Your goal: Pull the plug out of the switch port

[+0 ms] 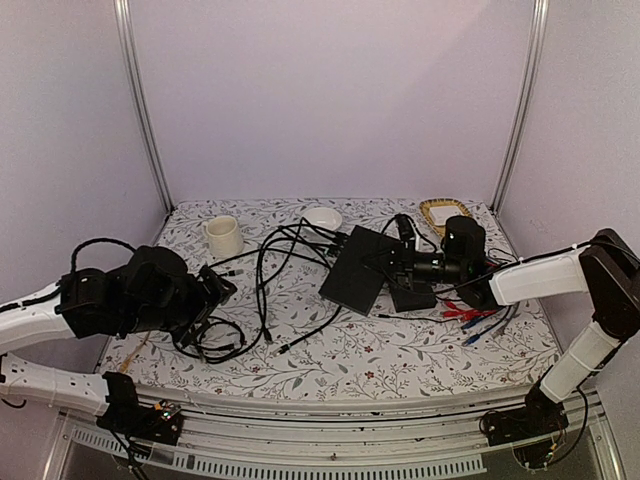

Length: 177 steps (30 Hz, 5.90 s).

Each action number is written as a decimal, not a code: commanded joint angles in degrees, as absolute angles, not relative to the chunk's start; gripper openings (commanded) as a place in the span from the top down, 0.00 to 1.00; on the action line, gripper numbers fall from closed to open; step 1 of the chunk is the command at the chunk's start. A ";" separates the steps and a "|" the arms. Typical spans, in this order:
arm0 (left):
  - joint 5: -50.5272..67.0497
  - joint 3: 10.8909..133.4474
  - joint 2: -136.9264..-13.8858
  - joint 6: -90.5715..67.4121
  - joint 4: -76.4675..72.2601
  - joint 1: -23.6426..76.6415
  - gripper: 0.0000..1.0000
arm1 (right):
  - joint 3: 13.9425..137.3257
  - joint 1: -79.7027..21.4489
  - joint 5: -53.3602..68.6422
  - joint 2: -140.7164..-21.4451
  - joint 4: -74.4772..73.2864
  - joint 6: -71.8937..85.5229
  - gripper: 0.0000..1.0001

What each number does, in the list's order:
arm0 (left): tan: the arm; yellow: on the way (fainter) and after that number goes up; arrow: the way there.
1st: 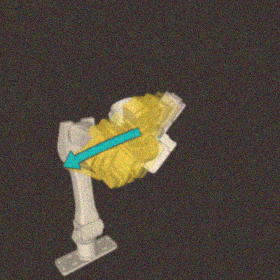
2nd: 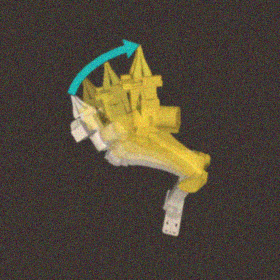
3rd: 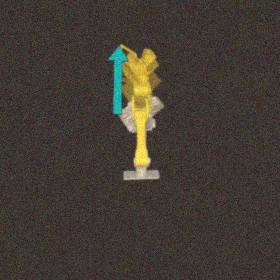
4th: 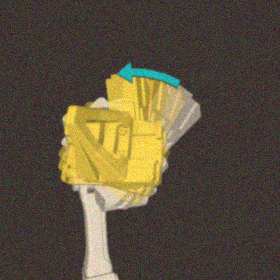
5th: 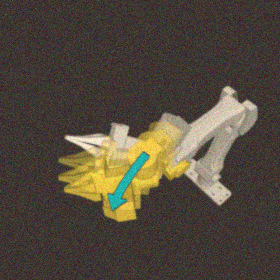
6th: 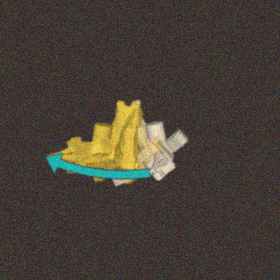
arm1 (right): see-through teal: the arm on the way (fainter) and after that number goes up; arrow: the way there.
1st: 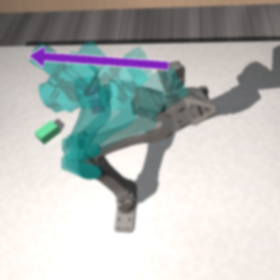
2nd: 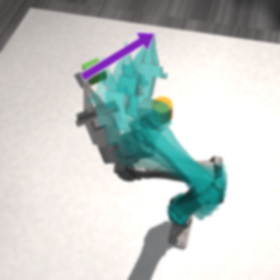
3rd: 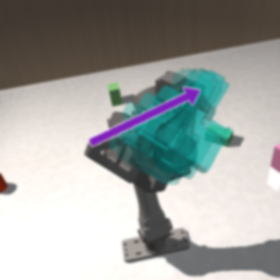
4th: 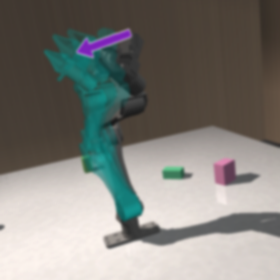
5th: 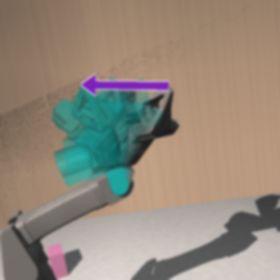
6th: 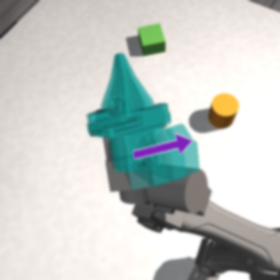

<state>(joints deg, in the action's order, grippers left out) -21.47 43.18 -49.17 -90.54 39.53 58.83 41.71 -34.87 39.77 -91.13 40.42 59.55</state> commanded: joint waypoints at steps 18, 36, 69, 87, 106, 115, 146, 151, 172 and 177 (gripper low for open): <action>-12.35 30.52 -53.81 -66.25 -13.65 54.84 0.02 | 47.36 -32.86 44.68 -91.07 48.94 60.47 0.98; 7.59 26.84 -77.17 -60.52 -54.90 46.28 0.10 | 47.17 -35.20 46.47 -97.06 61.66 71.84 0.98; 15.43 32.83 -91.68 -62.70 -65.35 42.97 0.30 | 48.94 -38.85 45.81 -100.45 64.07 74.36 0.98; 16.48 35.32 -92.98 -62.05 -62.51 42.83 0.43 | 48.11 -39.88 45.54 -99.99 64.25 74.29 0.98; 16.35 36.01 -93.44 -62.18 -62.30 43.22 0.55 | 47.39 -40.09 45.44 -99.46 64.64 74.27 0.99; 16.66 36.47 -94.19 -62.47 -62.98 43.40 0.58 | 47.29 -40.16 45.44 -99.43 64.94 74.37 0.98; 16.17 34.72 -94.77 -66.84 -65.59 44.17 0.77 | 47.68 -40.13 45.44 -100.54 65.35 74.69 0.98; 16.33 34.84 -94.75 -67.96 -65.42 44.20 0.80 | 47.99 -40.10 45.59 -100.59 65.17 74.67 0.98; 14.55 36.88 -92.40 -68.02 -56.98 45.27 1.00 | 48.00 -39.99 45.70 -100.72 64.38 74.19 0.98; 9.89 36.76 -90.81 -67.26 -53.38 46.15 1.00 | 47.53 -39.88 45.69 -100.69 63.85 73.93 0.98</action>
<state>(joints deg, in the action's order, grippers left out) 14.20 36.05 -92.66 -69.47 -59.22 44.75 46.44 -39.57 45.30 -101.49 57.82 74.56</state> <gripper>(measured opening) 0.156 0.254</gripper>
